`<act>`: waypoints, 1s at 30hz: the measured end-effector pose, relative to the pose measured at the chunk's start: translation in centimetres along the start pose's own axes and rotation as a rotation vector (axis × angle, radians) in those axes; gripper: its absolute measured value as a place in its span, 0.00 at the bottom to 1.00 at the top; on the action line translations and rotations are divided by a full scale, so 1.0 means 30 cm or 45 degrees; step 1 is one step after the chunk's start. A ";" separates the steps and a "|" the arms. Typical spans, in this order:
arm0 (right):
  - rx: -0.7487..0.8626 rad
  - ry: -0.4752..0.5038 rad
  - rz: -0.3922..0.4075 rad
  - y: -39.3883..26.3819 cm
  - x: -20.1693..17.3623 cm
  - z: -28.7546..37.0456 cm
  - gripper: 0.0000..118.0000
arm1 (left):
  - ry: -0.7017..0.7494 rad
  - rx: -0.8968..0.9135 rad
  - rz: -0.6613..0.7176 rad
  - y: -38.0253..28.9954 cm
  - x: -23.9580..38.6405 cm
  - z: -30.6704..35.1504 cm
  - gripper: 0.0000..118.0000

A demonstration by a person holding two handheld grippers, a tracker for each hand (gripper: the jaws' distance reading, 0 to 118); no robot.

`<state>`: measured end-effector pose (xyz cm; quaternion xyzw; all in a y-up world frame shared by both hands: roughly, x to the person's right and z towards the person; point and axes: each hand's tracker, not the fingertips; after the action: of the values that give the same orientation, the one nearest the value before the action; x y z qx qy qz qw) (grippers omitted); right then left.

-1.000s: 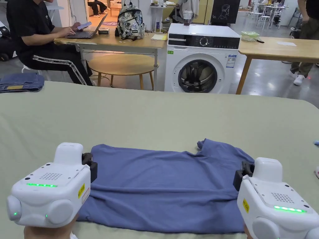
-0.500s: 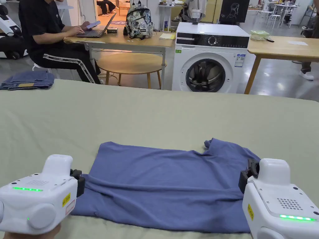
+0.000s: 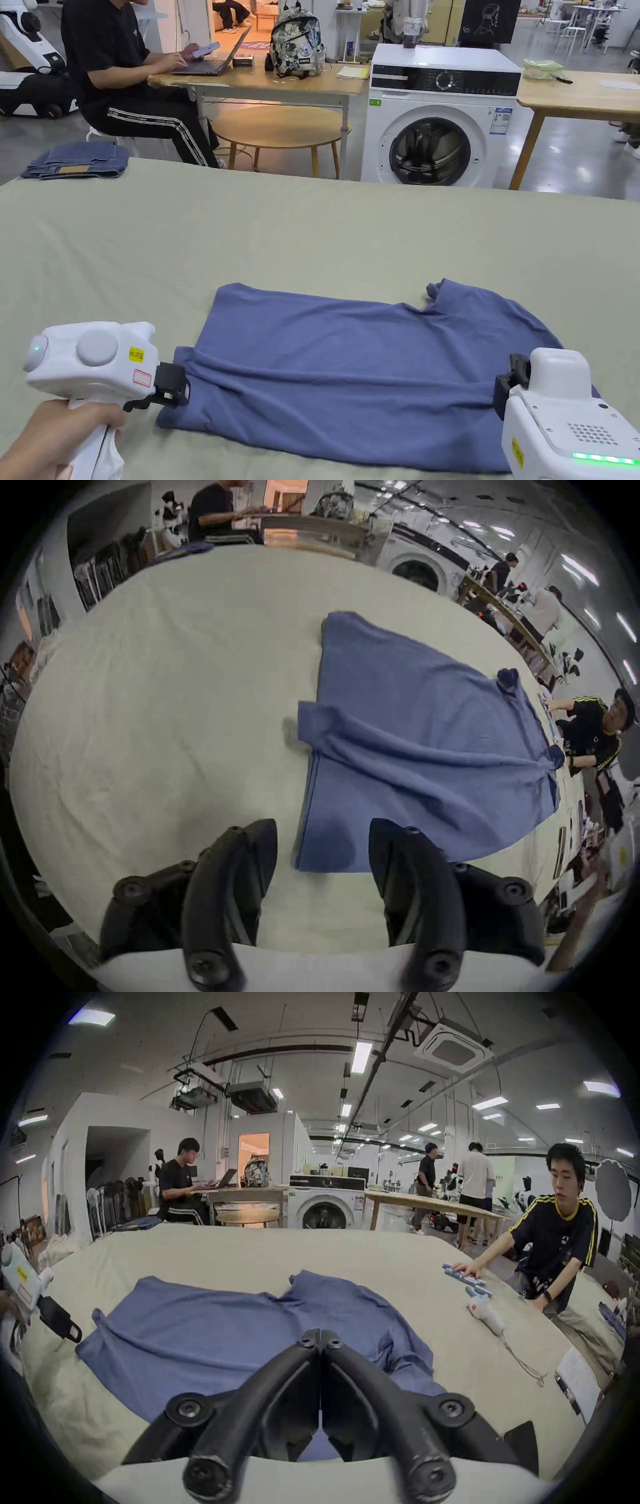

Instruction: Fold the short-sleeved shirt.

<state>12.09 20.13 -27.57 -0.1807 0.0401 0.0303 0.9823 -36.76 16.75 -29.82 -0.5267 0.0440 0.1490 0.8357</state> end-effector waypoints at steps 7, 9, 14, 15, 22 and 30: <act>-0.047 -0.006 0.007 -0.031 0.015 -0.006 0.00 | 0.215 -0.137 -0.136 -0.067 0.103 -0.089 0.50; -0.058 -0.008 0.009 -0.037 0.022 -0.006 0.00 | 0.267 -0.104 -0.232 -0.055 0.093 -0.124 0.46; -0.091 -0.017 -0.015 -0.046 0.058 -0.016 0.00 | 0.192 -0.057 -0.198 -0.083 0.094 -0.098 0.05; -0.097 -0.015 -0.020 -0.045 0.069 -0.016 0.00 | 0.148 -0.043 -0.179 -0.087 0.089 -0.090 0.02; -0.197 -0.014 -0.048 0.023 0.234 -0.025 0.00 | 0.088 0.066 -0.152 -0.126 0.040 -0.004 0.01; -0.575 -0.025 -0.043 0.035 0.462 -0.182 0.47 | 0.101 0.126 -0.183 -0.160 0.070 0.042 0.01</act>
<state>25.42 19.78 -34.26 -0.3963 0.0196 0.0237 0.9176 -33.45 16.37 -25.58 -0.4920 0.0466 0.0653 0.8669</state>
